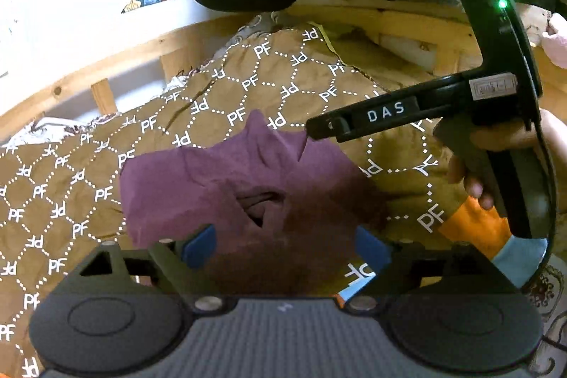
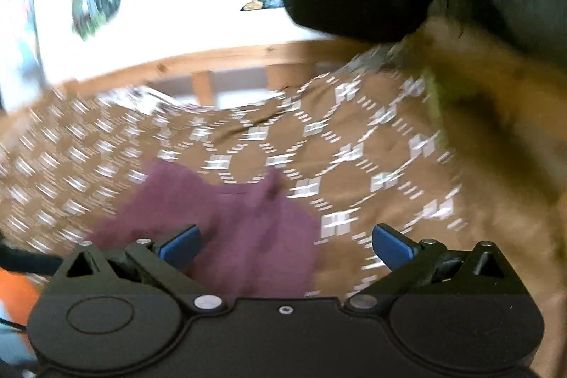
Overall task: Fold small clothes
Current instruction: 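Grasp the shirt beside the left gripper with the right gripper while the left gripper holds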
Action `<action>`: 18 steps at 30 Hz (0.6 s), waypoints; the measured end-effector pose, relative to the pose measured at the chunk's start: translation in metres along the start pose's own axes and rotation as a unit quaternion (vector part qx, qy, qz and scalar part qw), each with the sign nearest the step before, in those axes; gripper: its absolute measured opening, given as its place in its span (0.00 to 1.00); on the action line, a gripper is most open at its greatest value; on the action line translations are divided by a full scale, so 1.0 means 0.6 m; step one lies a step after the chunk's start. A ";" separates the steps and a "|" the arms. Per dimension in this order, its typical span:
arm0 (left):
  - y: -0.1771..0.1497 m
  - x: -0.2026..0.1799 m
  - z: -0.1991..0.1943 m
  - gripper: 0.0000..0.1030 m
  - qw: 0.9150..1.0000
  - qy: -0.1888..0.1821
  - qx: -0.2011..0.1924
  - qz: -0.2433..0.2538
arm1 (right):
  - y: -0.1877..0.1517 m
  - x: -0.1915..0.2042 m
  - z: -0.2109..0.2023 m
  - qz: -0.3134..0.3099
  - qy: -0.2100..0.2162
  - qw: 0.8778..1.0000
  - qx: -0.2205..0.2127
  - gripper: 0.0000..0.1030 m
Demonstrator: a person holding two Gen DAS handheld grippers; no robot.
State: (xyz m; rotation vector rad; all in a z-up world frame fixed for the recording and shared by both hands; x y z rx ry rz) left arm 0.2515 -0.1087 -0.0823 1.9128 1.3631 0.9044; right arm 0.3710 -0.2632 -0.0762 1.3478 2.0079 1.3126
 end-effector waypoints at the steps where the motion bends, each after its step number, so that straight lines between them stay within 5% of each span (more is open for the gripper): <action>1: 0.002 0.005 -0.001 0.90 1.000 0.005 -0.001 0.000 | -0.003 0.003 0.003 0.018 0.024 1.000 0.007 0.99; 6: 0.001 0.035 -0.001 0.97 0.999 0.045 -0.008 0.018 | -0.003 0.027 0.010 0.079 0.105 0.991 0.008 0.99; 9: -0.015 0.044 0.011 0.96 0.997 0.057 0.012 0.048 | -0.002 0.053 0.020 0.134 0.183 0.974 0.013 0.92; 14: -0.038 0.040 0.021 0.86 0.993 0.059 0.024 0.100 | -0.017 0.082 0.079 0.167 0.203 0.963 0.053 0.52; 18: -0.049 0.036 0.033 0.71 0.989 0.071 0.033 0.127 | -0.048 0.092 0.122 0.177 0.189 0.962 0.082 0.35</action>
Point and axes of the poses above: each gripper's, at about its wrist camera, not at the fingertips, and z roughly the way its jaws point, x to its left, y to its top, the point moved 9 cm from there along z, roughly the way its jaws point, and after that the axes turned 2 degrees about y, right-handed, at the moved point
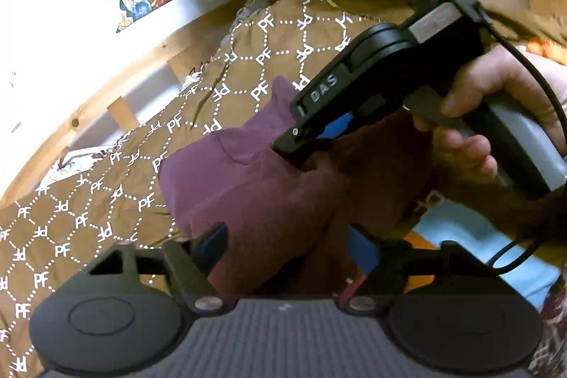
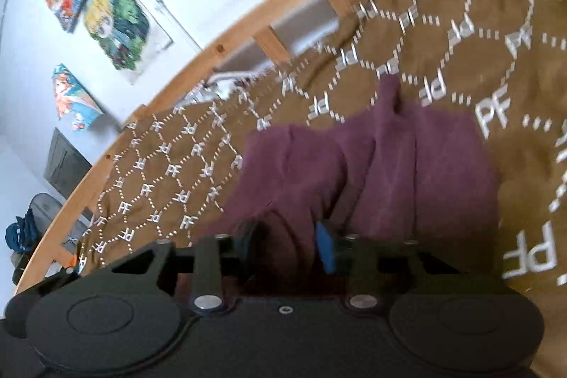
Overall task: Fold small clothes
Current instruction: 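Grasp the shirt beside the left gripper with the right gripper while the left gripper holds, then lift and fold the held shirt over itself with both grippers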
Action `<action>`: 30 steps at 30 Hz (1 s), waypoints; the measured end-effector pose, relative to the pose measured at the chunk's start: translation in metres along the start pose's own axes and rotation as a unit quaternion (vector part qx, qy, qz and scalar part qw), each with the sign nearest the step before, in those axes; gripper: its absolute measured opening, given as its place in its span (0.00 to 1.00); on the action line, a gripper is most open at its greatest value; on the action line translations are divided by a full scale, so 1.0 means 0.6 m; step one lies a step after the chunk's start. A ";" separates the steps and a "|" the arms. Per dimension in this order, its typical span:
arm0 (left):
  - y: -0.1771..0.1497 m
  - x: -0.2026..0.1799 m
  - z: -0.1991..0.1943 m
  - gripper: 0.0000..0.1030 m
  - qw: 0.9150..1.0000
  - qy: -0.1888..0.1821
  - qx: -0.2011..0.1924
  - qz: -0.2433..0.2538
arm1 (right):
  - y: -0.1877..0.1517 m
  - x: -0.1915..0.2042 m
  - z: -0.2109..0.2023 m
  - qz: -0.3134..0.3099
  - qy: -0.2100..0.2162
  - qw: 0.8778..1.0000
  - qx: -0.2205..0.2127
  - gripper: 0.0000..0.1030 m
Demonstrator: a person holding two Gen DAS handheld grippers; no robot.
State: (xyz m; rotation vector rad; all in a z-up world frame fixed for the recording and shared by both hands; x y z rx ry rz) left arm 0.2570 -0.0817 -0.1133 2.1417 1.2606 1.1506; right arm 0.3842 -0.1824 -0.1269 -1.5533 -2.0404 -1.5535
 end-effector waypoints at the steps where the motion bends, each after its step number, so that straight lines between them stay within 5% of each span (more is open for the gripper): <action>1: -0.002 -0.001 0.004 0.65 1.000 0.000 0.003 0.002 | -0.003 -0.005 0.007 0.009 0.000 1.000 0.002 0.34; 5: -0.004 0.003 0.014 0.39 1.000 0.013 0.006 0.008 | -0.003 -0.019 0.024 0.028 -0.012 1.000 -0.004 0.34; 11: 0.000 0.011 0.010 0.17 1.000 0.008 -0.002 -0.015 | 0.004 -0.013 0.020 0.029 0.004 0.999 -0.033 0.11; 20: 0.048 0.005 -0.002 0.12 0.999 -0.016 -0.031 -0.037 | 0.058 0.026 -0.051 -0.064 -0.017 0.991 -0.115 0.07; 30: 0.096 -0.070 -0.010 0.12 0.996 -0.061 -0.059 0.013 | 0.090 -0.008 -0.149 -0.114 -0.108 0.979 -0.129 0.06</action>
Point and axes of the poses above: each gripper's, at about its wrist camera, not at the fingertips, and z roughly the way its jaws point, x to its left, y to its top, the point moved 9 cm from there along z, roughly the way its jaws point, and after that the axes turned 2 degrees about y, right-handed, at the moved point
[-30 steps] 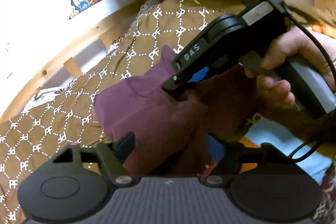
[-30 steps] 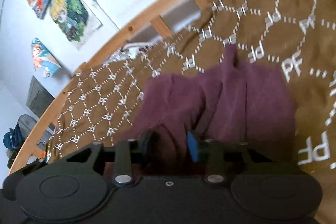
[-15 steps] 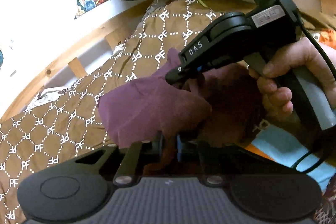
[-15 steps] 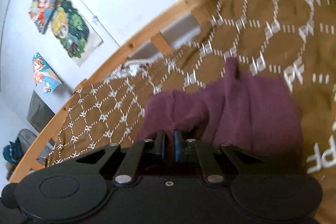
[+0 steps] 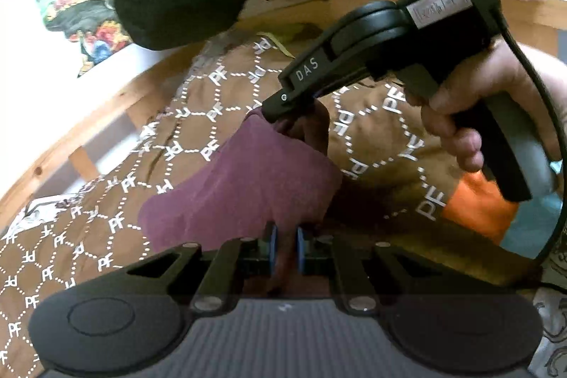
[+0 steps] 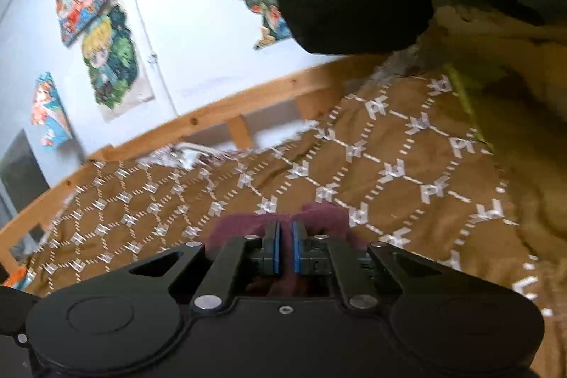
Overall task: Fold small clothes
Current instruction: 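Lift and fold the held shirt over itself with both grippers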
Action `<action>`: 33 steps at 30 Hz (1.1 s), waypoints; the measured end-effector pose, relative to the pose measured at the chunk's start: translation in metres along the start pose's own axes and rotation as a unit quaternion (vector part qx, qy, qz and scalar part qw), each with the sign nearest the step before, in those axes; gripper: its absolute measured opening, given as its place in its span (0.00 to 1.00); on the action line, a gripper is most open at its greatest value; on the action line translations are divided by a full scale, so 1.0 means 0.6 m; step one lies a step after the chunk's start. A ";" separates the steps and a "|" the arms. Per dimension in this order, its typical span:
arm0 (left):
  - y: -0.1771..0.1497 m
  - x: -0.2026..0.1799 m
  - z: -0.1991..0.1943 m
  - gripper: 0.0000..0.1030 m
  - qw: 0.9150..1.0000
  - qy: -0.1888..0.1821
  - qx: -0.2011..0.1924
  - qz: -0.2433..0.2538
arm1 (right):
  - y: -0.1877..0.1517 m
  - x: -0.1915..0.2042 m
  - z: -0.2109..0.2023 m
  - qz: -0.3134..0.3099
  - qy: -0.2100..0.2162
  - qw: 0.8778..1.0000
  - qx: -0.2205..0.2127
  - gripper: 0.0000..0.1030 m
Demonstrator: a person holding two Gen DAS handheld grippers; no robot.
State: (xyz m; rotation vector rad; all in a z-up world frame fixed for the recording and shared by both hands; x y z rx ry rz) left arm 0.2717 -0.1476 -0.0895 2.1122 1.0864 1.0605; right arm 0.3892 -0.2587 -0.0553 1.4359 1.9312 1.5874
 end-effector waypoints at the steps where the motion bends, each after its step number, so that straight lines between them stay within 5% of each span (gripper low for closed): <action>1: -0.002 -0.005 0.004 0.12 1.000 -0.003 0.004 0.002 | -0.005 -0.010 -0.002 0.001 -0.009 1.000 0.008 0.06; 9: -0.045 -0.014 0.022 0.12 0.998 -0.028 0.046 -0.020 | -0.062 -0.063 -0.001 -0.001 -0.082 0.994 0.074 0.00; 13: -0.052 -0.018 0.020 0.12 0.999 -0.026 0.045 -0.014 | -0.080 -0.077 0.003 0.033 -0.071 0.993 0.084 0.00; 22: -0.057 -0.013 0.022 0.17 0.997 -0.034 0.047 -0.052 | -0.074 -0.075 0.018 0.099 -0.050 0.993 0.051 0.30; 26: -0.057 -0.009 0.024 0.17 0.996 -0.037 0.045 -0.068 | -0.077 -0.065 0.035 0.113 -0.026 0.992 0.056 0.31; 28: -0.058 -0.010 0.024 0.17 0.996 -0.035 0.044 -0.068 | -0.088 -0.061 0.045 0.109 -0.025 0.992 0.066 0.27; 30: -0.057 -0.010 0.024 0.18 0.996 -0.033 0.040 -0.066 | -0.094 -0.059 0.050 0.100 -0.028 0.992 0.069 0.09; 33: -0.053 -0.012 0.016 0.16 0.997 -0.037 0.022 -0.071 | -0.085 -0.055 0.043 0.073 -0.030 0.995 0.053 0.04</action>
Point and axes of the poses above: each gripper's, at about its wrist camera, not at the fingertips, and z roughly the way its jaws point, x to its left, y to its top, the point moved 9 cm from there along z, roughly the way its jaws point, and after that the axes turned 2 degrees about y, right-handed, at the moved point
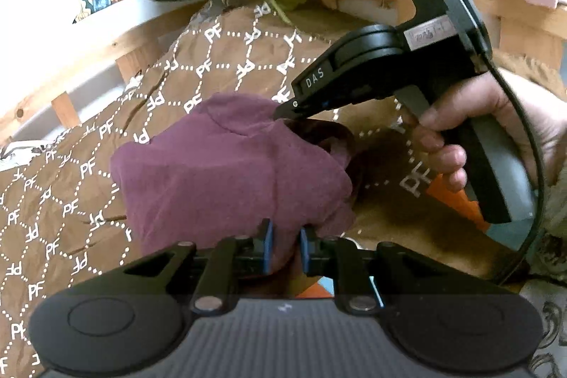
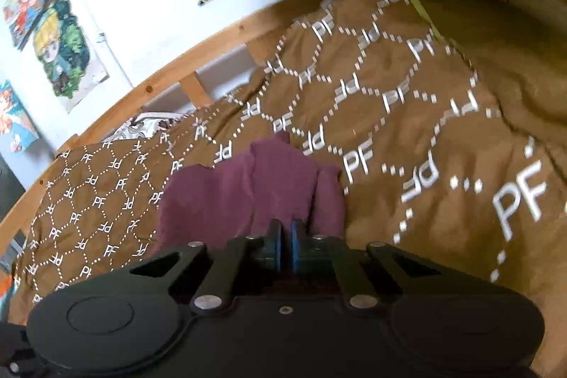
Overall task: Fold small clothes
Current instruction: 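Lift and fold the held shirt over itself with both grippers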
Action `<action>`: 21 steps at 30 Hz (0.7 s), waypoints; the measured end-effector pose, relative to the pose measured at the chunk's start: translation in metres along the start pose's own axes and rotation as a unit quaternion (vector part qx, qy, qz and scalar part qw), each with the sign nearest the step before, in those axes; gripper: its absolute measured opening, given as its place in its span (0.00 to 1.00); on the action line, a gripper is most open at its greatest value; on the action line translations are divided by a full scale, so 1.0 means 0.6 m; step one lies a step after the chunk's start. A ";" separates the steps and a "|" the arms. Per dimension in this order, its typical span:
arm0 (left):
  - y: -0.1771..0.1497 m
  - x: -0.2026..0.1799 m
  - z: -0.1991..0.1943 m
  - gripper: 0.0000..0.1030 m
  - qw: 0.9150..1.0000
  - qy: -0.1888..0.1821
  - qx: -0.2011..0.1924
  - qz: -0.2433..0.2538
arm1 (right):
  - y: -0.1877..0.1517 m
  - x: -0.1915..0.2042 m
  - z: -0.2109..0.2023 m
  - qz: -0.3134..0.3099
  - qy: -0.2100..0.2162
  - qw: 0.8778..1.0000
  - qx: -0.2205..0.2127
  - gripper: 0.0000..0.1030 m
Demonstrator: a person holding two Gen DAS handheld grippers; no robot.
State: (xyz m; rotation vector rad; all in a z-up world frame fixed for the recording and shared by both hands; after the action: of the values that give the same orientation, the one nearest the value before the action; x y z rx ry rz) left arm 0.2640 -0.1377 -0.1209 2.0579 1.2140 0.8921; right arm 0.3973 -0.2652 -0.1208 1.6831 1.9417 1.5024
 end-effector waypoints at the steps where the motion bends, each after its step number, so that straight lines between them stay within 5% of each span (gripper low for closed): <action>1: 0.002 -0.002 -0.001 0.16 1.000 -0.002 -0.004 0.000 | 0.007 0.003 -0.006 -0.011 -0.002 1.000 -0.011 0.03; 4: 0.004 -0.012 0.004 0.16 1.000 -0.001 -0.002 0.011 | 0.022 0.002 -0.018 -0.033 -0.016 0.999 -0.032 0.03; 12: 0.005 -0.004 -0.002 0.18 1.000 0.001 -0.004 -0.023 | -0.009 -0.038 0.010 -0.005 -0.028 1.000 0.000 0.03; 18: 0.018 0.023 -0.049 0.56 0.996 0.002 -0.039 -0.080 | -0.005 -0.027 0.004 -0.012 -0.030 0.999 -0.006 0.07; 21: 0.026 0.054 -0.081 0.71 0.991 0.017 -0.065 -0.117 | -0.002 -0.022 -0.002 -0.020 -0.041 0.999 -0.009 0.20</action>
State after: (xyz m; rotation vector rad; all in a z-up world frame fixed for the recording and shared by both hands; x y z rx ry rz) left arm 0.2457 -0.1081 -0.0717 1.7614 1.3456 0.8717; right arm 0.4004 -0.2765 -0.1274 1.6609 1.9032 1.4087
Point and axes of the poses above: each gripper's, at about its wrist camera, not at the fingertips, and z roughly the way its jaws point, x to its left, y to its top, the point moved 9 cm from there along z, roughly the way its jaws point, and after that the axes turned 2 degrees about y, right-handed, at the moved point
